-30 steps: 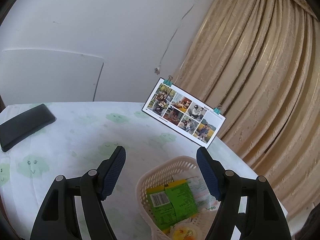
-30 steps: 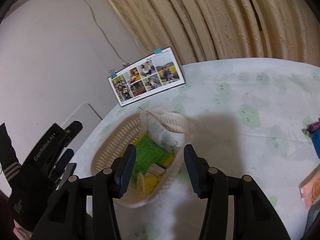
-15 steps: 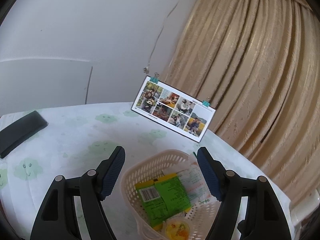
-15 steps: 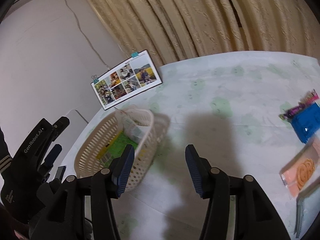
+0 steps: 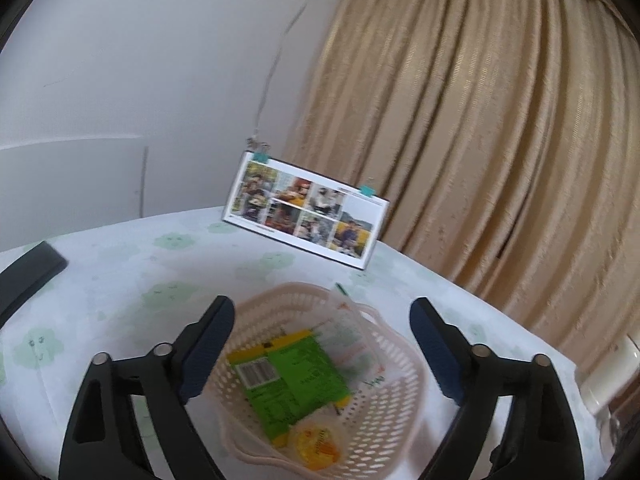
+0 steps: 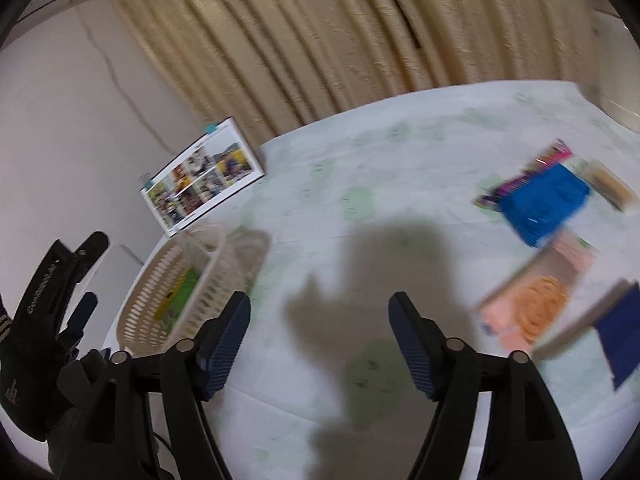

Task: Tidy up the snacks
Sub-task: 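Withdraw both grippers from the basket back over the remaining snacks, then grasp the navy-and-grey box with the right gripper while the left reaches toward the pink cookie bag, then grasp the pink cookie bag with the left gripper, then carry the pink cookie bag into the basket and open the left gripper while the right holds the box, then carry the navy-and-grey box into the wicker basket and open the right gripper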

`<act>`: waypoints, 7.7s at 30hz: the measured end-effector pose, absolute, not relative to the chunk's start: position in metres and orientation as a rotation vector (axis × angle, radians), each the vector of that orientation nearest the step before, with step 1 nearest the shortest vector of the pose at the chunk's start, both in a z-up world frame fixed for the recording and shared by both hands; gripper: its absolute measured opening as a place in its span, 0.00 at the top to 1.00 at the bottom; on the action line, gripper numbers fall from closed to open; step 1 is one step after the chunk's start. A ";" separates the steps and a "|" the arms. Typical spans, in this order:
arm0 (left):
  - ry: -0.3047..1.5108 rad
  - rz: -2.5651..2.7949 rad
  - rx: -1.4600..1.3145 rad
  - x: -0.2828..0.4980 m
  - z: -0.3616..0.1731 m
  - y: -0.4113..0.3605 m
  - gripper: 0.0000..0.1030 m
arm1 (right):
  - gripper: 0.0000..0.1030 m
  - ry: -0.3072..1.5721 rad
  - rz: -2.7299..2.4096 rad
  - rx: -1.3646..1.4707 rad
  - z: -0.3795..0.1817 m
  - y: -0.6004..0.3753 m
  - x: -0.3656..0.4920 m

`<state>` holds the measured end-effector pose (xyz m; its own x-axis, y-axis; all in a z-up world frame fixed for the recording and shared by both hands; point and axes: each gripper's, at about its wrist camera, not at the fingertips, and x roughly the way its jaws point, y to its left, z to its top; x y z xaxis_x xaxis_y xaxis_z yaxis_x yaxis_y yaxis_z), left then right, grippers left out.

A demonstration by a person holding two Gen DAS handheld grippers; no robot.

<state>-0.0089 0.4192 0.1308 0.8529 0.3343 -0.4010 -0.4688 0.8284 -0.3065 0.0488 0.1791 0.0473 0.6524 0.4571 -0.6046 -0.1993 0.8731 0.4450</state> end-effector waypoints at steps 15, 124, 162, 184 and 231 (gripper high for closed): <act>0.383 0.301 -0.288 0.002 0.131 0.378 0.08 | 0.29 0.750 0.140 0.456 0.039 0.078 0.008; 0.948 -0.496 0.148 0.105 0.042 0.116 0.65 | 0.54 0.846 0.000 0.252 0.014 -0.008 0.033; 0.687 -0.142 -0.049 0.065 0.104 0.230 0.66 | 0.55 0.778 0.165 0.372 0.022 -0.007 0.026; 0.557 0.245 -0.174 0.044 0.124 0.362 0.66 | 0.55 0.772 0.130 0.340 0.021 -0.003 0.026; 0.407 0.611 -0.365 0.000 0.113 0.464 0.34 | 0.55 0.720 0.648 0.198 0.098 0.254 0.060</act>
<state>0.0002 0.4638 0.1134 0.7451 0.4749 -0.4682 -0.6154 0.7602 -0.2083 0.0599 0.2543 0.0976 0.5678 0.6134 -0.5490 -0.4822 0.7884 0.3821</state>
